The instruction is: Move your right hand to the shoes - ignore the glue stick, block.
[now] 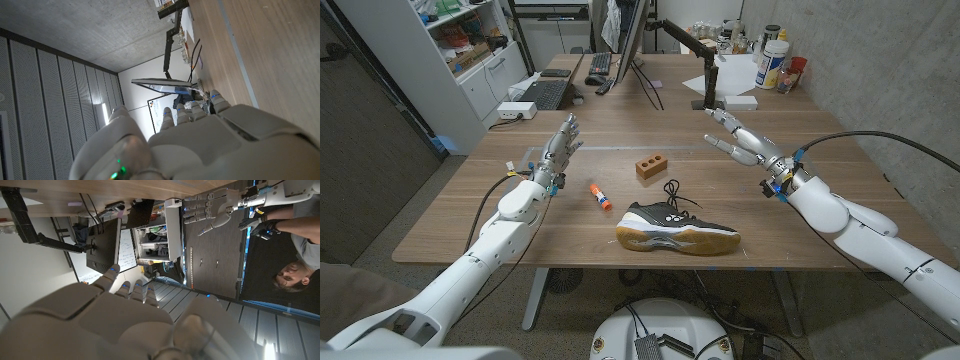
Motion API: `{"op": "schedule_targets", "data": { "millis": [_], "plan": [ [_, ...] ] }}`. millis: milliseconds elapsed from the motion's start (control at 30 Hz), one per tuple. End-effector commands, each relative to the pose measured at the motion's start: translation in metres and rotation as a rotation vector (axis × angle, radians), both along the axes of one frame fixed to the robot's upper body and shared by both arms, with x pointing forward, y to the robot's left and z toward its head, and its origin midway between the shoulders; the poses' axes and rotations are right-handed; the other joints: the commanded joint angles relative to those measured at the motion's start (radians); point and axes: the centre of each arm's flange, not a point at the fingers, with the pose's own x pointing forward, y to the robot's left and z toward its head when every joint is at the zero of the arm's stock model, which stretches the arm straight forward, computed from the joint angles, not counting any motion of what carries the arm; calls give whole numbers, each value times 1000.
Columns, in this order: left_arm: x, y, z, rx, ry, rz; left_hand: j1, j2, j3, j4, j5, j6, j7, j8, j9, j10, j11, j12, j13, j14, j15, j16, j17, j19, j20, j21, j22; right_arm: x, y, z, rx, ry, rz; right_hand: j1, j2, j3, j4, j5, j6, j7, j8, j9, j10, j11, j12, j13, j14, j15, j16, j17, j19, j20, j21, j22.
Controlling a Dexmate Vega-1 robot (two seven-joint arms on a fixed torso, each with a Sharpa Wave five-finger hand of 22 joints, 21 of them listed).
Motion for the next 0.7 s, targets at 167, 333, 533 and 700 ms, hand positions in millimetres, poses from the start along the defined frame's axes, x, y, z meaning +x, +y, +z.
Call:
{"op": "schedule_targets", "data": {
  "millis": [167,333,533,700],
  "plan": [
    [1,0,0,6,-2,-1,7,1,2,-8,1,0,1,-3,2,-3,-2,2,5,-11,-1,3,4,-5,4,3,3,-9,16,-10,-96,-23,41,16,-12,-5,-12,-4,-31,-9,-8,1,-11,-7,-2,4,-6,-14,5,4,-3,5,7,2],
    [2,0,0,6,-2,-3,7,1,2,-8,1,-1,1,-4,2,-6,-1,1,5,-12,-1,3,4,-5,4,3,3,-11,18,-10,-108,-24,48,28,-22,-8,-21,-7,-52,-10,-12,2,-22,-9,-4,4,-3,-15,6,4,0,23,8,2],
    [3,0,0,8,-4,-8,7,1,2,-9,0,0,1,-4,2,-6,-1,1,5,-11,-1,3,5,-6,4,3,3,-14,24,-11,-127,-25,55,32,-25,-9,-24,-8,-56,-9,-11,2,-25,-9,-4,4,-4,-17,6,4,0,21,8,2],
    [4,0,0,5,-5,-12,6,1,3,-9,0,-1,2,-4,2,-6,0,1,5,-12,-1,3,5,-6,4,3,3,-17,30,-13,-154,-31,63,34,-26,-9,-26,-9,-57,-9,-10,2,-25,-9,-4,4,-5,-16,6,4,-1,20,7,2]
  ]
}}
